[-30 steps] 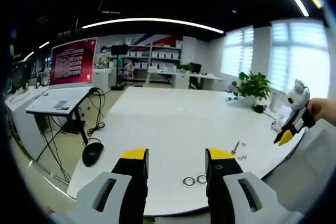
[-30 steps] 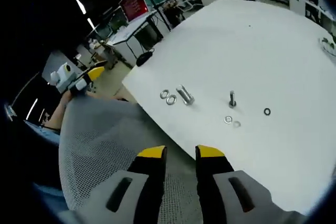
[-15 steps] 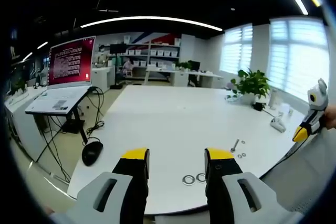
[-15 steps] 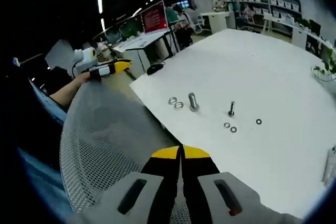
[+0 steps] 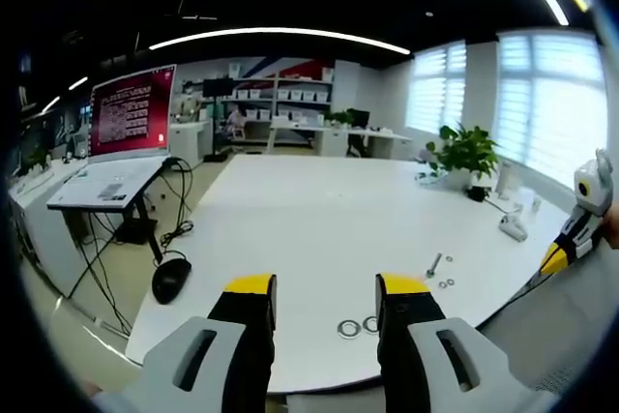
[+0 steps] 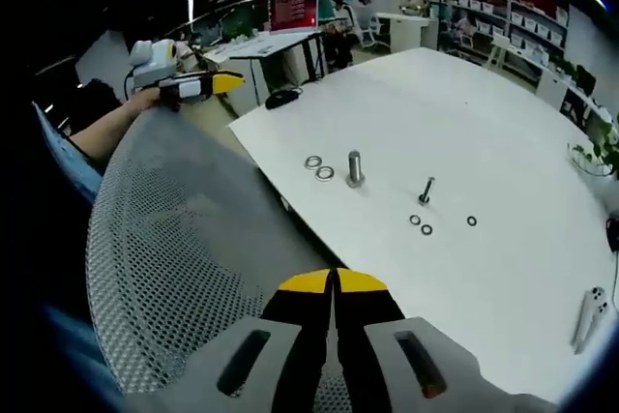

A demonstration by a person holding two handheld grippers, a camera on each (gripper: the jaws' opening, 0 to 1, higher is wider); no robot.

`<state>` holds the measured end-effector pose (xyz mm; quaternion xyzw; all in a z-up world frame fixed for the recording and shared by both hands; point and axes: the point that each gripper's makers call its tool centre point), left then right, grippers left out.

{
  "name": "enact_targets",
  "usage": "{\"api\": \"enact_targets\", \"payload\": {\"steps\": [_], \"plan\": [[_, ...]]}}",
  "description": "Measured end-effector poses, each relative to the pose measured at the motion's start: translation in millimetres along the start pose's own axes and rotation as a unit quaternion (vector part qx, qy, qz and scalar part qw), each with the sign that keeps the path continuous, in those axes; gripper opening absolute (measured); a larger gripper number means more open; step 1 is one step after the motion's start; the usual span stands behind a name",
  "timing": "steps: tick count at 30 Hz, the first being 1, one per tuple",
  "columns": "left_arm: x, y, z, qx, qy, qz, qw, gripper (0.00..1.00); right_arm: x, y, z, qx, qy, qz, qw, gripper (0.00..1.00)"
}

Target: Place the washer onto the threaded stud by aligning its center hole with the stud, sliding it down to the base, and recovering from edge contact or off-axis alignment until the washer reaches the visible bottom stop.

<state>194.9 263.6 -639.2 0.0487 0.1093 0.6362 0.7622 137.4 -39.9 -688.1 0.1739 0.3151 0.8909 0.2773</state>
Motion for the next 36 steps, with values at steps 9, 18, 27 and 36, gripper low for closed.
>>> {"api": "enact_targets", "payload": {"steps": [9,18,27,36], "plan": [[1.3,1,-0.5,0.004,0.0,0.006,1.0,0.38,2,-2,-4.9,0.01,0.025,-0.001,0.9996,0.04],[3.9,2,0.7,0.0,0.005,0.016,0.9999,0.38,12,-5,-14.2,0.031,-0.003,0.031,0.999,0.25],[7.0,3,-0.9,0.004,0.003,0.027,0.9996,0.38,19,-1,-17.4,0.032,0.022,0.064,0.9972,0.25],[7.8,3,0.9,-0.003,0.005,0.03,0.9995,0.38,4,-4,-27.6,0.075,0.04,0.0,0.9964,0.21]]}}
Point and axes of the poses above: the point that each gripper's makers call its tool centre point, and the gripper's own axes: y roughly backward along the fingers, x roughly to its left, z roughly out of its top, and after that the axes turned 8 degrees about -x, right-handed
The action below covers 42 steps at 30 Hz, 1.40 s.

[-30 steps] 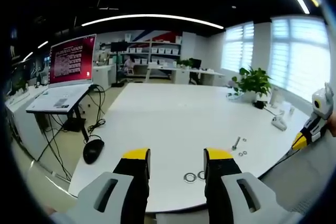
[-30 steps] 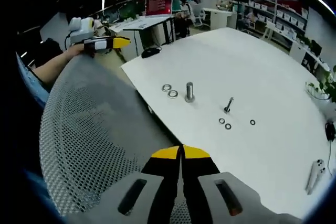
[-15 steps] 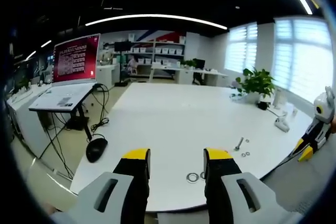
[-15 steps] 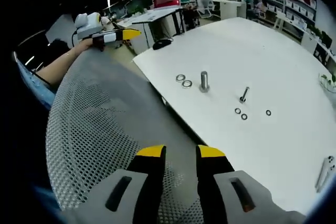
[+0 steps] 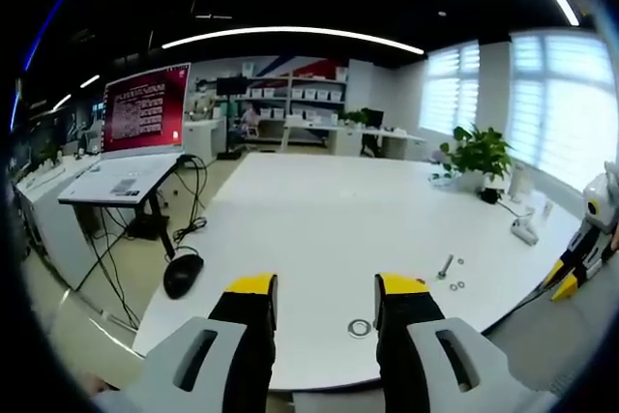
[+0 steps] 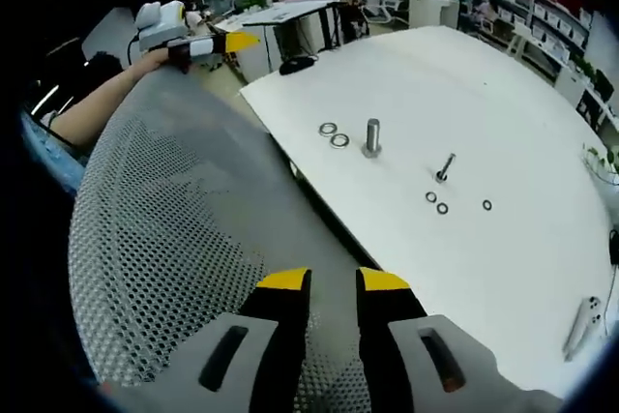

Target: Place the washer onto the threaded stud by aligning its center hole with the stud, sliding it down to the base, and recovering from edge contact or off-axis alignment until the washer reaches the visible bottom stop.

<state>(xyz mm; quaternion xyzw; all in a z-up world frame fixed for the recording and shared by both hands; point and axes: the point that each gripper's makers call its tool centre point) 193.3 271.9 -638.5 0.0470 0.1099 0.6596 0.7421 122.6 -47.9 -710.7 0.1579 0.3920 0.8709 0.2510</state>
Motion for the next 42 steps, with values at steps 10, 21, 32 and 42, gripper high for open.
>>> {"api": "enact_targets", "payload": {"steps": [10,21,32,42], "plan": [[-4.1,0,-1.8,0.003,0.01,-0.017,0.9998,0.38,-4,-2,-7.5,0.026,-0.033,-0.012,0.999,0.03],[-21.3,-2,0.7,0.004,0.006,-0.071,0.9975,0.43,-21,-5,-7.0,0.007,-0.064,-0.052,0.9965,0.03],[-42.1,-10,-11.8,0.09,-0.015,-0.212,0.973,0.44,-24,-8,-12.9,-0.006,-0.123,-0.055,0.9908,0.03],[-38.8,-32,4.9,0.098,-0.081,-0.228,0.9654,0.43,-10,-12,-15.4,0.001,-0.065,-0.007,0.9978,0.06]]}}
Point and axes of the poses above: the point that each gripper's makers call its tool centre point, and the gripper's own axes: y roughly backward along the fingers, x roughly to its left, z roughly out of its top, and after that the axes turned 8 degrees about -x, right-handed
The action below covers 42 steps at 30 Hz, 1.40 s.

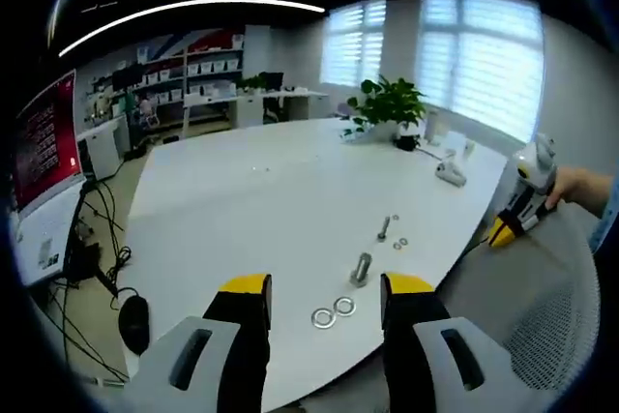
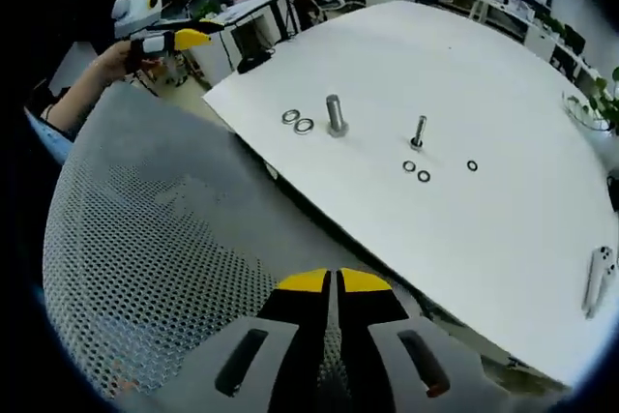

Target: Place the washer onto the threaded stud by aligning its center hole with the stud, sliding it down to the base, and recovering from edge contact or off-axis alignment until the washer reaches the visible bottom stop.

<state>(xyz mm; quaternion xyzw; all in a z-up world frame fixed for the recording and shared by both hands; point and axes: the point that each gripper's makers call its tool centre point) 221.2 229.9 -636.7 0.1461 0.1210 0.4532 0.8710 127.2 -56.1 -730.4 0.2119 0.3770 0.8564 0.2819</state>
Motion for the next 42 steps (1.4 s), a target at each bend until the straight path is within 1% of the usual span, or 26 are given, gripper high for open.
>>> {"api": "enact_targets", "payload": {"steps": [1,2,5,7,10,11,13,14,16,18,20,22,23,25,27,28,29,30,31,32,33,36,40,41,42], "plan": [[-0.4,-1,0.3,0.0,-0.005,-0.001,1.0,0.43,1,1,2.3,-0.01,0.012,0.005,0.9999,0.06],[-1.0,-2,0.1,0.001,-0.008,-0.002,1.0,0.43,2,1,3.5,-0.014,0.008,0.009,0.9998,0.06],[-4.2,-5,-2.0,0.006,-0.01,-0.008,0.9999,0.43,0,1,0.1,-0.004,-0.029,0.008,0.9995,0.06],[-6.1,-8,-3.9,0.01,-0.011,-0.012,0.9998,0.43,2,0,1.5,-0.01,-0.007,0.01,0.9999,0.06],[-5.9,-11,-9.8,0.023,-0.02,-0.019,0.9994,0.42,7,-1,0.6,-0.003,0.024,0.021,0.9995,0.04],[-6.3,-13,-13.5,0.032,-0.024,-0.024,0.9989,0.42,6,-1,1.4,-0.006,0.017,0.018,0.9997,0.04],[-7.5,-16,-18.7,0.046,-0.034,-0.033,0.9978,0.41,2,-2,0.7,-0.01,-0.021,0.002,0.9997,0.04],[-7.7,-18,-21.4,0.053,-0.038,-0.039,0.9971,0.41,1,-2,0.3,-0.009,-0.017,0.003,0.9998,0.04],[-10.1,-22,-30.8,0.079,-0.053,-0.059,0.9937,0.41,3,-2,1.7,-0.011,0.001,0.005,0.9999,0.04],[-11.9,-25,-37.0,0.097,-0.064,-0.07,0.9907,0.41,3,-3,0.5,-0.005,0.003,0.002,1.0,0.05],[-13.6,-30,-44.2,0.115,-0.083,-0.087,0.9861,0.41,0,-4,-1.4,-0.001,-0.006,-0.002,1.0,0.05],[-14.4,-35,-50.9,0.128,-0.089,-0.098,0.9829,0.41,0,-3,-1.1,-0.002,-0.012,-0.001,0.9999,0.05],[-14.4,-38,-57.4,0.141,-0.098,-0.109,0.979,0.4,0,-3,-1.0,-0.003,-0.01,-0.002,0.9999,0.05],[-15.5,-41,-66.1,0.158,-0.113,-0.124,0.973,0.39,1,-3,-1.0,-0.005,-0.004,-0.003,1.0,0.05],[-14.6,-47,-77.7,0.175,-0.133,-0.142,0.9651,0.38,1,-3,-0.1,-0.008,-0.001,-0.003,1.0,0.05],[-15.5,-49,-84.4,0.189,-0.139,-0.149,0.9607,0.37,0,-3,-0.2,-0.007,-0.004,-0.003,1.0,0.05],[-15.0,-52,-87.7,0.194,-0.14,-0.151,0.9591,0.36,1,-3,-0.3,-0.007,-0.004,-0.002,1.0,0.05],[-12.1,-57,-93.0,0.201,-0.146,-0.155,0.9562,0.36,2,-3,0.3,-0.008,0.001,0.0,1.0,0.05],[-10.9,-60,-95.3,0.204,-0.145,-0.155,0.9556,0.36,2,-3,0.4,-0.008,0.005,0.003,1.0,0.04],[-7.8,-64,-99.0,0.213,-0.149,-0.159,0.9525,0.36,3,-3,0.4,-0.008,0.006,0.005,0.9999,0.04],[-6.4,-67,-100.7,0.216,-0.153,-0.16,0.951,0.36,3,-3,0.5,-0.008,0.007,0.006,0.9999,0.04],[0.0,-77,-110.7,0.241,-0.176,-0.17,0.9391,0.35,3,-4,0.9,-0.009,0.003,0.008,0.9999,0.04],[-4.4,-89,-119.1,0.257,-0.194,-0.19,0.9275,0.3,3,-3,1.1,-0.009,-0.001,0.007,0.9999,0.04],[-4.1,-93,-122.9,0.264,-0.201,-0.189,0.9243,0.31,3,-4,1.0,-0.009,-0.004,0.007,0.9999,0.04],[-2.2,-95,-126.9,0.273,-0.212,-0.187,0.9195,0.31,2,-4,1.2,-0.01,-0.006,0.006,0.9999,0.04]]}}
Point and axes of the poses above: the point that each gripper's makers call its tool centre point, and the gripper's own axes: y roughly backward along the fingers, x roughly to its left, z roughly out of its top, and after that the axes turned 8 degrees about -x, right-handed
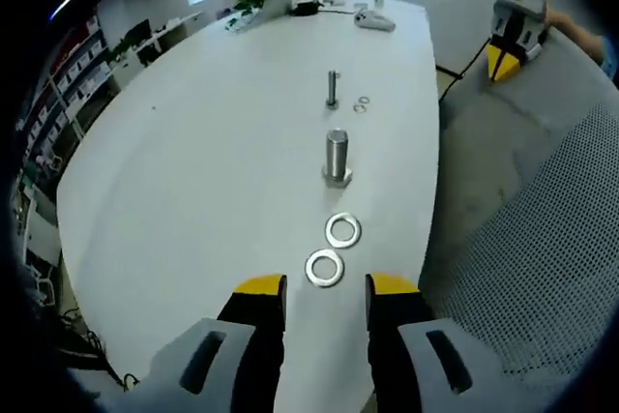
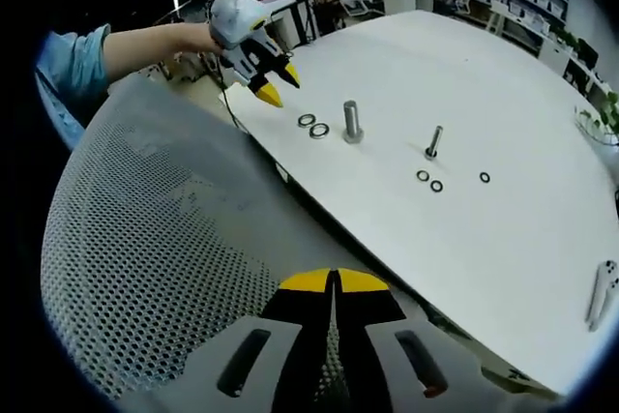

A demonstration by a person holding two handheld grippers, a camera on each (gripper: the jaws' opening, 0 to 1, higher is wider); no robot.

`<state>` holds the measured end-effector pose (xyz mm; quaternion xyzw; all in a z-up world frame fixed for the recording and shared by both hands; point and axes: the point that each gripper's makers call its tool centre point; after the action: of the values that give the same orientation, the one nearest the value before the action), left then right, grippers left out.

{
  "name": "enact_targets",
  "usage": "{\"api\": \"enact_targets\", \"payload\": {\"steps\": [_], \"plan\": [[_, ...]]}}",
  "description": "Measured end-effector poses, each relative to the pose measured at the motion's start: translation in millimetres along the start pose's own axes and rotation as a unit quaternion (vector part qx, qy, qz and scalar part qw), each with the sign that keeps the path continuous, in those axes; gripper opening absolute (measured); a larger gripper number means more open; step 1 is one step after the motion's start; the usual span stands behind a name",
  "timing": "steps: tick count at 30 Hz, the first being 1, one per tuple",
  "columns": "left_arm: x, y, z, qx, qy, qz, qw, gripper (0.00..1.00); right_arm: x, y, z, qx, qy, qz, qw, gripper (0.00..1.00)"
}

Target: Place the washer onto the threaded stud by aligning its center hole with the stud, sliding it down to the base, and recovering from edge contact or off-axis alignment until the washer reaches the visible bottom stop.

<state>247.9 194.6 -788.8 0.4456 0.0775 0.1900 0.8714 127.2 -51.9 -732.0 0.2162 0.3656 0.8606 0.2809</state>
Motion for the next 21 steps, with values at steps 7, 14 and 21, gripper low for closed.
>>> {"api": "enact_targets", "payload": {"steps": [7,14,21], "plan": [[0.2,-29,-21.8,0.059,-0.027,-0.03,0.9974,0.27,0,0,-0.1,-0.002,-0.001,-0.005,1.0,0.04],[-0.9,-44,-23.1,0.074,-0.026,-0.036,0.9962,0.28,-2,1,0.2,-0.003,-0.012,-0.01,0.9999,0.04],[-0.5,-48,-18.1,0.08,-0.048,-0.044,0.9946,0.28,-3,1,0.2,-0.005,-0.016,-0.012,0.9998,0.04]]}}
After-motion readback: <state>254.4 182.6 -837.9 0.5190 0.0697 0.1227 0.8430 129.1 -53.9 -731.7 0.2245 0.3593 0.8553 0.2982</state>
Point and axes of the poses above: the point that each gripper's makers call its tool centre point, and the gripper's own axes: y roughly backward along the fingers, x roughly to its left, z roughly out of its top, and after that the axes turned 8 degrees about -x, right-handed
